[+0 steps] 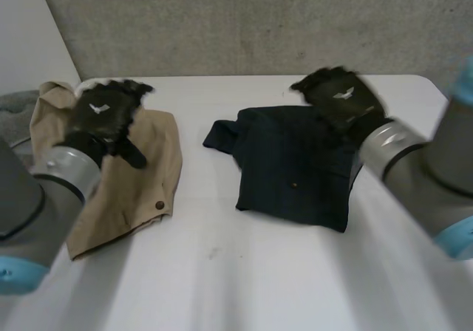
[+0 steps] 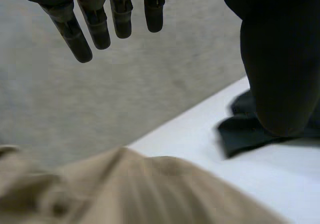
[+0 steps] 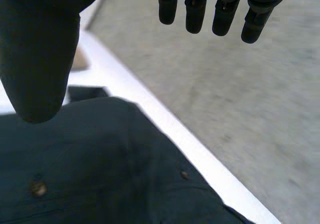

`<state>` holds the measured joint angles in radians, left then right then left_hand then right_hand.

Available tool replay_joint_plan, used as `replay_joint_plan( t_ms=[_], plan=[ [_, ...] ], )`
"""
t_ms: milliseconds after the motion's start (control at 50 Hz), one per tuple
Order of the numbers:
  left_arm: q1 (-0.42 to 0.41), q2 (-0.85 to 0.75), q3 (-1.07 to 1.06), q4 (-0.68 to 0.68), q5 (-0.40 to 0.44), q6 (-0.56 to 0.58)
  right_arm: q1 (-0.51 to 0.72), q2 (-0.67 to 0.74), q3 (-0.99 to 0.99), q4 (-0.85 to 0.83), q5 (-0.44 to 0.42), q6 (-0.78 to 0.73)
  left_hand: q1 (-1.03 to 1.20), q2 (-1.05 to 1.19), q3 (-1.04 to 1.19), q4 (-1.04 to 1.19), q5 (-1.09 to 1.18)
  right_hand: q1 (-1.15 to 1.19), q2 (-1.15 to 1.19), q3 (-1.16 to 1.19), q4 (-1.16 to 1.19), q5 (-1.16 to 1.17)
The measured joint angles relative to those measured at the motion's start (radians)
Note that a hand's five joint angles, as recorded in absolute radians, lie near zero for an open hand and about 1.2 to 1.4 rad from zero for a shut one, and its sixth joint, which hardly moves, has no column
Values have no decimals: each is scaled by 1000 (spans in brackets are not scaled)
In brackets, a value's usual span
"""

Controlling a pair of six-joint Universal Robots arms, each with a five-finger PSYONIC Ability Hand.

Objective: Fold the laundry.

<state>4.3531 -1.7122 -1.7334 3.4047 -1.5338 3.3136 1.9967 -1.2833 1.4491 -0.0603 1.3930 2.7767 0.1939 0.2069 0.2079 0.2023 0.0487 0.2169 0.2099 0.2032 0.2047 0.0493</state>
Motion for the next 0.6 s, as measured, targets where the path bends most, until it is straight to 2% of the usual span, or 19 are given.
replay_joint_plan(
  t_ms=[100,260,420,600],
  plan=[
    [-129,-74,44,-90,-3,-107,-116,-109,45,83,-18,185,0,0,0,0,0,0,0,0,0,0],
    [-247,-294,219,-160,-5,-171,-164,-116,145,210,-45,223,0,0,0,0,0,0,0,0,0,0],
    [-281,-508,438,-217,13,-174,-101,-42,259,73,-26,212,4,2,2,3,0,0,0,0,0,0],
    [-304,-679,611,-295,44,-162,5,117,271,-118,118,186,4,2,2,2,0,19,24,34,33,20]
  ],
)
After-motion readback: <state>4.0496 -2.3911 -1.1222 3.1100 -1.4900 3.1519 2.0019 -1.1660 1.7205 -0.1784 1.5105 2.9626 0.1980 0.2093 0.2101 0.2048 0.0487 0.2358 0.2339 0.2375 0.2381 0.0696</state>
